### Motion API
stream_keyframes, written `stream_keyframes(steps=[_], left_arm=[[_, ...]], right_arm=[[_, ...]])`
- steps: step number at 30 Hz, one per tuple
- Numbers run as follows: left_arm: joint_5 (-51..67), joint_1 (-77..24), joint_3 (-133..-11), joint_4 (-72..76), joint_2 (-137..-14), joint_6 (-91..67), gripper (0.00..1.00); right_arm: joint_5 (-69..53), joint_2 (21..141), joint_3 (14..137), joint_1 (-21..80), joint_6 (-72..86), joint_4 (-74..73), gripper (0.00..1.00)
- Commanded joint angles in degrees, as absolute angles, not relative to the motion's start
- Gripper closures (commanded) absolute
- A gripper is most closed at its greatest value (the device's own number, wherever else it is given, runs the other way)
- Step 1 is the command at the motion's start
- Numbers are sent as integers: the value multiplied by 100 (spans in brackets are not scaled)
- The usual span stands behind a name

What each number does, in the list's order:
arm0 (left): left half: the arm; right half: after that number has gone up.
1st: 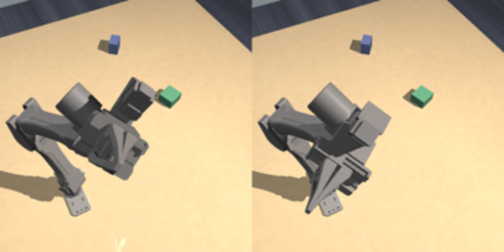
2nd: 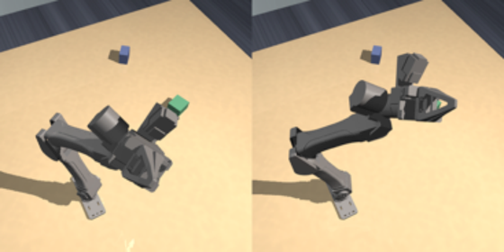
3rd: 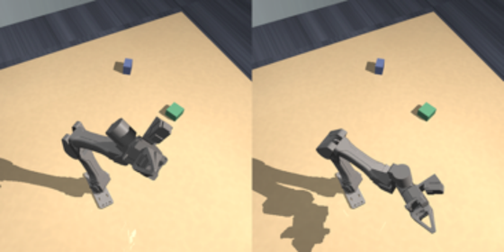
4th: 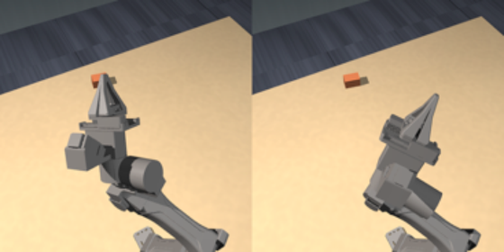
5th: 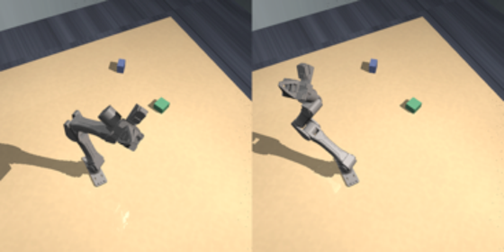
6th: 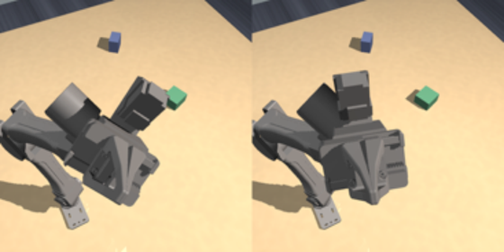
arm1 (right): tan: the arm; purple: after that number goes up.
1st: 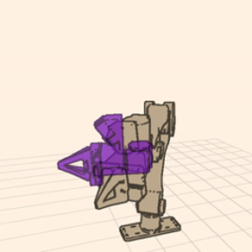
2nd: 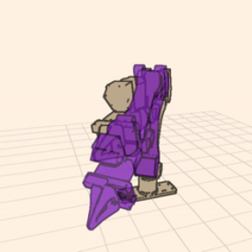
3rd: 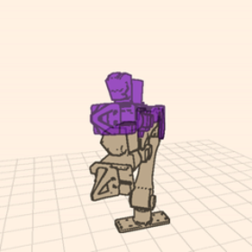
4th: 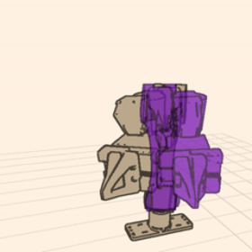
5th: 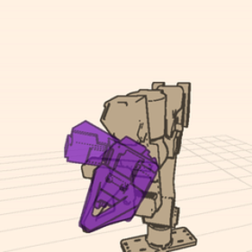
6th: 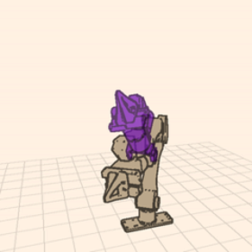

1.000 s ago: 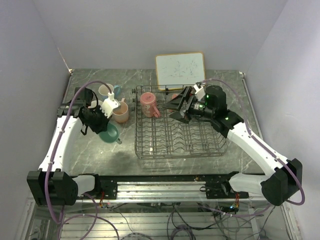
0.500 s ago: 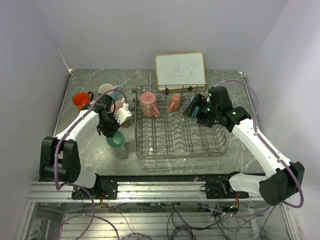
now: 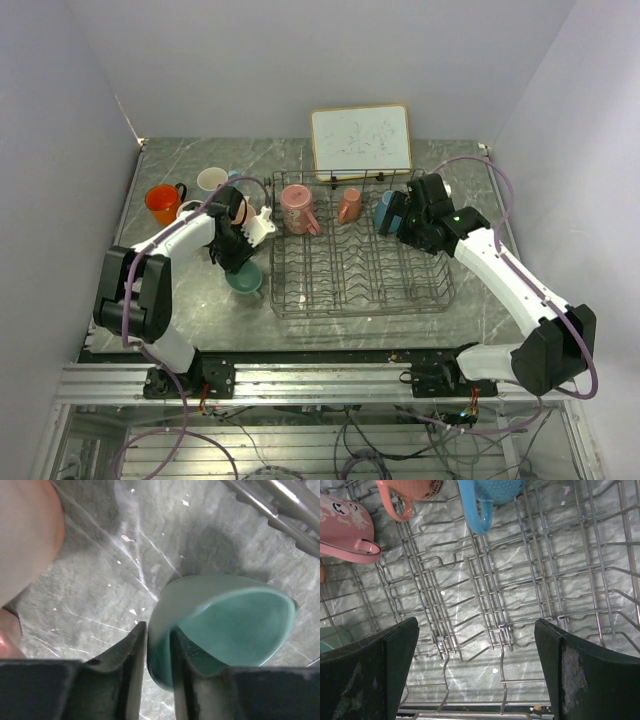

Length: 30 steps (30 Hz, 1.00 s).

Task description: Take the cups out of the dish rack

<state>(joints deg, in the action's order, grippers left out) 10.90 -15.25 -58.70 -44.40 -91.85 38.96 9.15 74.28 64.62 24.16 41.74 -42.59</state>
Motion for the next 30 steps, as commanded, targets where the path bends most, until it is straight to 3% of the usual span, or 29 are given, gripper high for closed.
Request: stream_keyframes(steps=[1,4,6,12,18,30], left_arm=[[1009,-1582,-6164,-4286,-9039,3837,58],[955,-1581,-6328,-4474,-8773,3870,33],[939,-1581,-6468,-4617,-8535,3884,26],[1035,-1581,-6943,-5183,-7887,3859,23],[1065,-1573,-7487,-5829,-7326,3653,5],[1610,-1503,-8387,-6732,-6733,3130,0]], right_arm=[[1404,7392,6480,2387,4031,-4072,0],[1591,7605,6589,2395,4083,-4010,0],[1678,7888,6739,2399,4116,-4023,0],[2189,8778,7190,2495,4338,-4028,6],[2775,9598,7746,2505,4259,-3973,17],[3078,10708,8191,2505,3639,-3559,35]])
